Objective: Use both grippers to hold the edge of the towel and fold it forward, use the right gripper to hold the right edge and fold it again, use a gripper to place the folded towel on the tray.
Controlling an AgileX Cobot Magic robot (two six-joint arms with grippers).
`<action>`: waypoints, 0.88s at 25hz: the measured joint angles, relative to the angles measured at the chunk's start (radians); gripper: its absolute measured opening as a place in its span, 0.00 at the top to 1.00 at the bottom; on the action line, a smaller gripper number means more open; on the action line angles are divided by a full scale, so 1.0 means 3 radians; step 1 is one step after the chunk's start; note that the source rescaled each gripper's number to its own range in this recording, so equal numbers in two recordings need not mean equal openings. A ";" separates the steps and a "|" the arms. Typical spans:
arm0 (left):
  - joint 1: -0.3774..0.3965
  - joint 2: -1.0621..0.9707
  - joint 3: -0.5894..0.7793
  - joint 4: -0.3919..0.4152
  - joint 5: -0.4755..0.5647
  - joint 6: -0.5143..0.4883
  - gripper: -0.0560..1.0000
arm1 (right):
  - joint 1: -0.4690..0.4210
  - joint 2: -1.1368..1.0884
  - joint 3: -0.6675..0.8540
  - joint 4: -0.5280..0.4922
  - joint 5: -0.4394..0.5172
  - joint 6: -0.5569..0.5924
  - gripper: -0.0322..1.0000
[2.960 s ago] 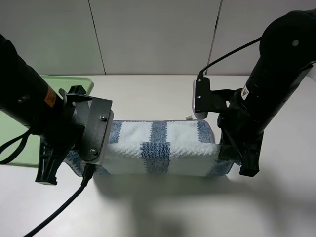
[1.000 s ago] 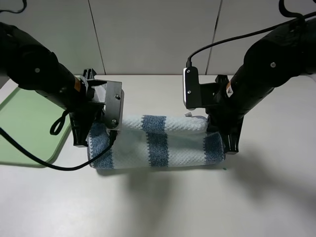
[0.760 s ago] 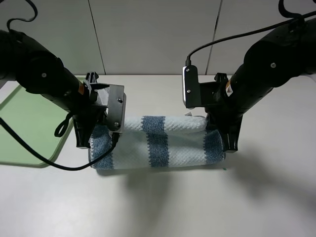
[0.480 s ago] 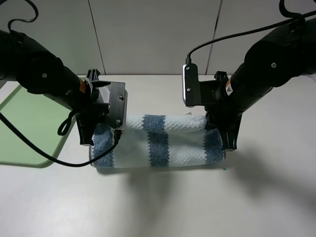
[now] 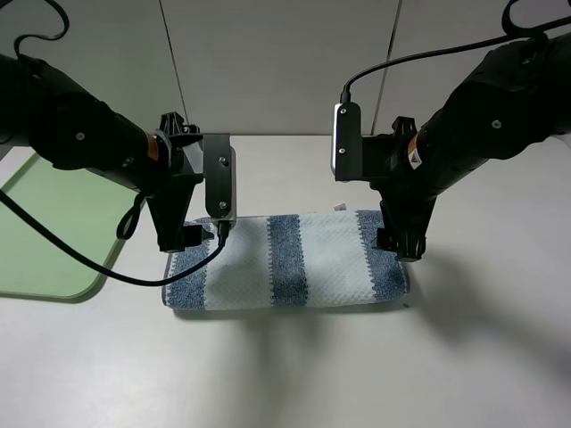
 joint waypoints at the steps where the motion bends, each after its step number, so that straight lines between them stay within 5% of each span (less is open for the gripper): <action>1: 0.0000 0.0000 0.0000 0.0000 -0.0007 0.0000 0.01 | 0.0000 0.0000 0.0000 0.0000 0.0000 0.0000 0.00; 11: 0.0000 0.0000 0.0000 0.0000 0.0027 -0.0007 0.00 | 0.0000 0.0000 0.0000 0.0000 0.0010 0.0010 0.00; 22: 0.0000 -0.0505 0.0000 0.0000 0.0473 -0.0253 0.00 | -0.0017 -0.0004 0.0000 0.0000 0.0133 0.0353 0.00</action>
